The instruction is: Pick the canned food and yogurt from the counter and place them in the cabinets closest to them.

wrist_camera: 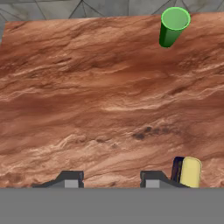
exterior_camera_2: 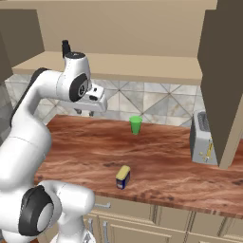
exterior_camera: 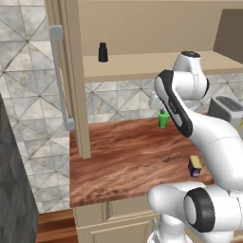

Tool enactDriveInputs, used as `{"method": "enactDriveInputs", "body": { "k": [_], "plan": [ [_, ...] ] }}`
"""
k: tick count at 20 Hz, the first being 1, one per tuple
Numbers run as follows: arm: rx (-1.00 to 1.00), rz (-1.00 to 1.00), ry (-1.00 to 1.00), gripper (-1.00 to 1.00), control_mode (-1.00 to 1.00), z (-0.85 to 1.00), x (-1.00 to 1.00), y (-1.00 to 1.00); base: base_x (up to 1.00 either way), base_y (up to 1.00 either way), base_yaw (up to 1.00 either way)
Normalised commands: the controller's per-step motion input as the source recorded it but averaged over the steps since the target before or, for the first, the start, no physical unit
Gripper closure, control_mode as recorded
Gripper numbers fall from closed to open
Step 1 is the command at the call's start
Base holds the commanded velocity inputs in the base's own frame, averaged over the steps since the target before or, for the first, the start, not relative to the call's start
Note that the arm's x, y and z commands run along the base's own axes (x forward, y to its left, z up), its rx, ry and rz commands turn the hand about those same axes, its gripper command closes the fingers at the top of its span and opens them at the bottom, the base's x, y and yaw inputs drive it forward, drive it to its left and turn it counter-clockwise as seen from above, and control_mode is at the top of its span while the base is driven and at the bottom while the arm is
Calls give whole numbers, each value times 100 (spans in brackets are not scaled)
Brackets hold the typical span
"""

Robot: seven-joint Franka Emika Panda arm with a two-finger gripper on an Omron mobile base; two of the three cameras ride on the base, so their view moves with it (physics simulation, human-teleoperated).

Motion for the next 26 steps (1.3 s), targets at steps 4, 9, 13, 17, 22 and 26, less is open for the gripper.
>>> {"method": "enactDriveInputs", "body": {
  "k": [4, 9, 13, 17, 22, 26],
  "plan": [
    [0, 0, 0, -100, -100, 0, -7, -21, 0, 0, 0],
    [0, -3, 0, -100, -100, -5, -17, -41, 0, 0, 0],
    [0, -4, 0, -100, -100, -9, -23, -47, 0, 0, 0],
    [0, -5, 0, -100, -100, -11, -29, -52, 0, 0, 0],
    [-2, -6, 1, -100, -100, -10, -18, -34, 0, 0, 0],
    [0, 0, 0, -100, -100, 0, 0, 0, 0, 0, 0]
  ]
}}
